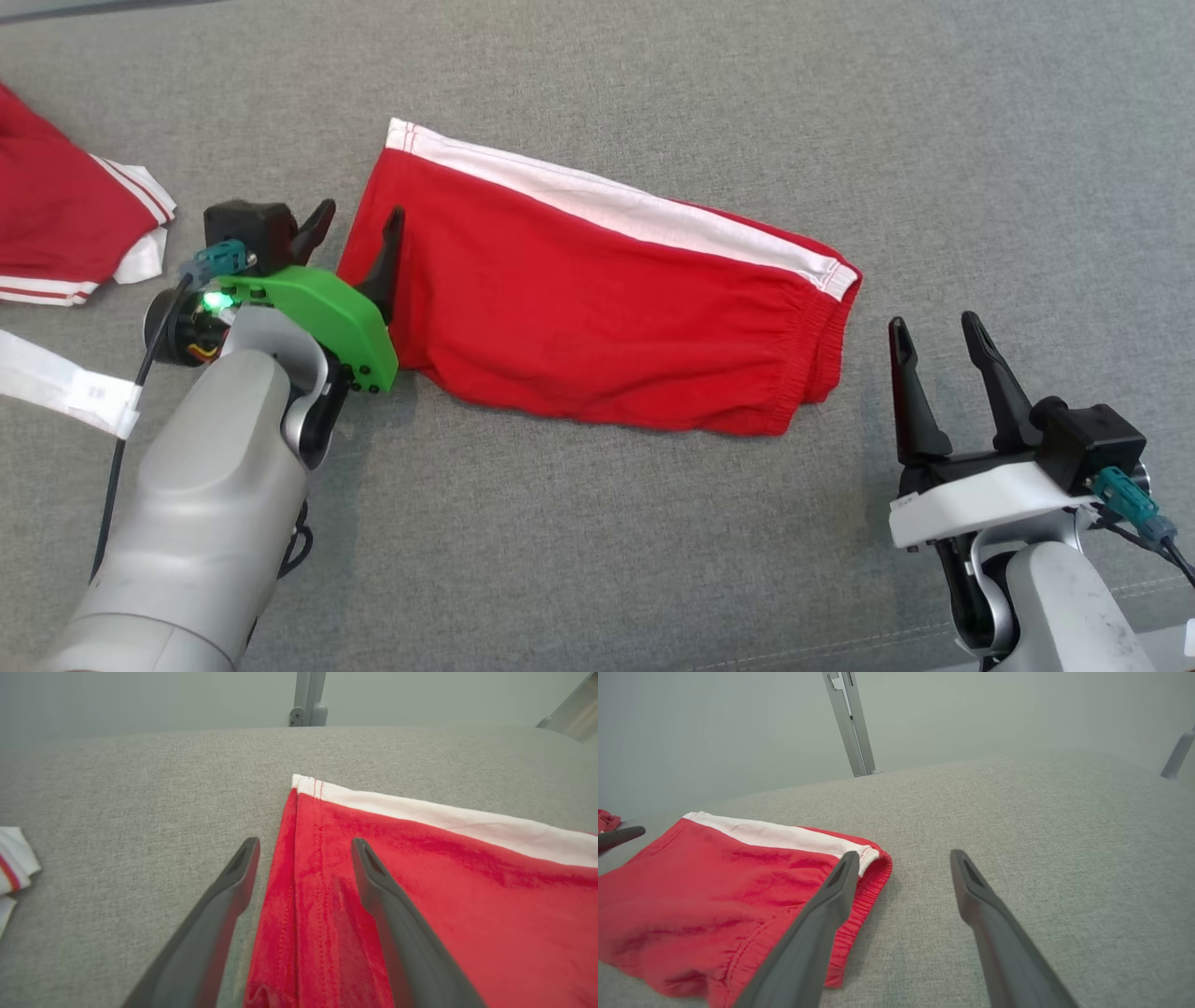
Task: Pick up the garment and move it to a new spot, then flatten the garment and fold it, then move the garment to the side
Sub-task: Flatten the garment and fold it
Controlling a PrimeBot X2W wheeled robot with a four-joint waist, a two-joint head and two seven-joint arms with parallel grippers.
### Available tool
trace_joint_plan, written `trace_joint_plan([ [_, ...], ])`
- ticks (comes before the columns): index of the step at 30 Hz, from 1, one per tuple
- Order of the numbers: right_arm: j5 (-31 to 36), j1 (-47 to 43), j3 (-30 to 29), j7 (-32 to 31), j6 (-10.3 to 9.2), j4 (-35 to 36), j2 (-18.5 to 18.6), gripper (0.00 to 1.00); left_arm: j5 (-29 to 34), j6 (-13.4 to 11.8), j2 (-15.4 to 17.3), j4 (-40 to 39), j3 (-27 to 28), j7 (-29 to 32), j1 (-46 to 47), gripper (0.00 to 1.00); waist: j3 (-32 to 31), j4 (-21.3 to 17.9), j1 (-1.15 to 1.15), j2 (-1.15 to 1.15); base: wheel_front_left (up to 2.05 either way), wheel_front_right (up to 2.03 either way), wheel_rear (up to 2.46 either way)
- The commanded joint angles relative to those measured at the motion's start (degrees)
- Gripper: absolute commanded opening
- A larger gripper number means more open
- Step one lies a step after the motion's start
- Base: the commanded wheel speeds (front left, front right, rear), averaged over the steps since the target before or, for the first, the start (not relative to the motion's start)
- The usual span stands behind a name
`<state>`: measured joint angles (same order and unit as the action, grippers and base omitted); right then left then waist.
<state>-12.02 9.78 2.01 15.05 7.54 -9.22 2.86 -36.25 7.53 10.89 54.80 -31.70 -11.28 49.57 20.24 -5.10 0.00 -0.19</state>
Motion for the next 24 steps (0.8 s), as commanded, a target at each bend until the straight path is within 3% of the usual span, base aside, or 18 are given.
trace_joint_plan([
  [1,0.4,-1.4,-0.7,0.2,-0.10,0.7,0.1,1.00,-1.5,-0.2,1.2,-0.5,-0.5,1.4,-2.1,1.00,-2.3,0.7,0.00,0.19,0.00,0.00,0.00],
  [9,0.3,-2.9,-1.9,0.2,-0.10,1.7,0.1,1.00,-5.7,-0.2,3.3,-1.4,-0.7,7.6,-7.0,1.00,-3.7,-0.5,0.00,0.19,0.00,0.00,0.00],
  [17,-0.7,-2.6,-1.0,0.2,-0.10,2.1,0.1,1.00,-8.9,-0.3,3.6,-0.5,0.8,9.0,-9.2,1.00,-3.2,-2.2,0.00,0.19,0.00,0.00,0.00],
  [18,-0.8,-2.6,-0.9,0.2,-0.10,2.2,0.1,1.00,-9.1,-0.3,3.5,-0.4,0.8,9.2,-9.3,0.96,-3.1,-2.3,0.00,0.19,0.00,0.00,0.00],
  [21,-0.8,-2.6,-1.2,0.2,-0.10,2.4,0.1,1.00,-9.0,-0.2,2.8,-0.9,0.1,9.7,-9.6,0.10,-3.1,-2.6,0.00,0.19,0.00,0.00,0.00],
  [22,-0.8,-2.7,-1.3,0.2,-0.10,2.4,0.1,1.00,-9.1,-0.2,2.7,-1.2,-0.3,10.1,-9.9,0.00,-3.1,-2.6,0.00,0.19,0.00,0.00,0.00],
  [24,-0.8,-2.9,-1.5,0.2,-0.10,2.3,0.1,1.00,-9.3,-0.1,2.5,-2.1,-1.2,10.7,-10.4,0.00,-3.3,-2.5,0.00,0.19,0.00,0.00,0.00],
])
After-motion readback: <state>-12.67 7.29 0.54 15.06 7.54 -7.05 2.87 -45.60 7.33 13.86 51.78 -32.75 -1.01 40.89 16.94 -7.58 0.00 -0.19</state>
